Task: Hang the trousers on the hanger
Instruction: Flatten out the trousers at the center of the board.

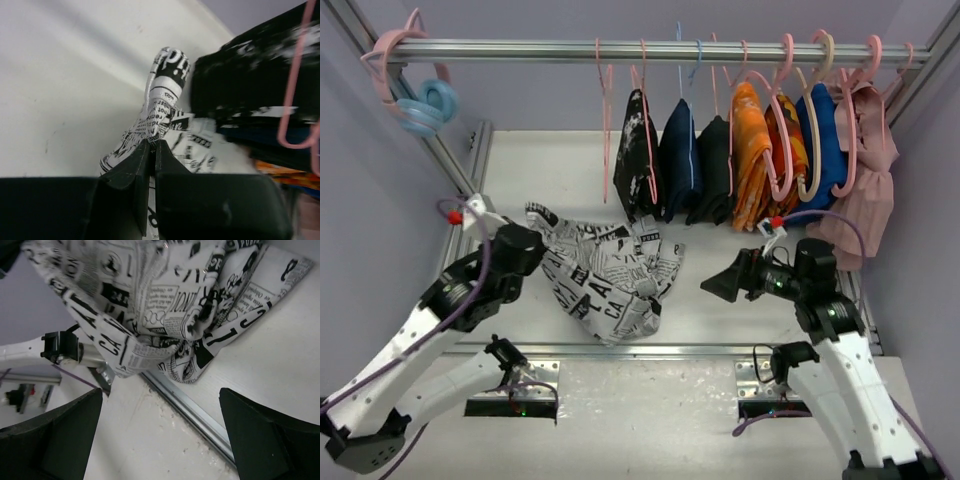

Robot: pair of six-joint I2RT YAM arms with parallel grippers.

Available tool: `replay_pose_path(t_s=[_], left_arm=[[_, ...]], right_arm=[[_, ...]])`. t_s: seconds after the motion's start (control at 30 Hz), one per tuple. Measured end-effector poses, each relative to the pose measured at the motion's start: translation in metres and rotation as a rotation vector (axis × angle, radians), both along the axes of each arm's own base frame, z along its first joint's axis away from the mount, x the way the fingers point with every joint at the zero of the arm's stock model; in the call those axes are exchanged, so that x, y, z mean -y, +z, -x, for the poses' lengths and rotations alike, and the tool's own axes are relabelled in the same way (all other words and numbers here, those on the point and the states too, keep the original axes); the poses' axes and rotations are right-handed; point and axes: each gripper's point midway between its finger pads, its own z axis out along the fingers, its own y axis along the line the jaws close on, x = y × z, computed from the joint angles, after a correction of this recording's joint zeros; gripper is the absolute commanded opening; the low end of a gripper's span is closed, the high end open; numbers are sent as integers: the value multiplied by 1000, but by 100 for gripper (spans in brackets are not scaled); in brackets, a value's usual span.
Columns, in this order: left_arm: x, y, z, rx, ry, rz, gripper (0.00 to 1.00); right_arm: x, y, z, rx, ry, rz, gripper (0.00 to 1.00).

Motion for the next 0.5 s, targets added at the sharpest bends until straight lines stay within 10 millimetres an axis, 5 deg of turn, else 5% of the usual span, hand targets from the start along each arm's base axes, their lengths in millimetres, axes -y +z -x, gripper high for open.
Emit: replay_pose_path(t_s=[0.23,0.33,0.5], left_arm=[[-22,96,29,299,-104,53,0],[-22,116,35,371,-145,56,0],[-17,136,43,454,-227,52,0]], right_arm=[[-53,-67,16,-283,205,-41,99],[-85,-74,31,-290,307,-12,97],[-126,-89,25,-274,291,43,92]])
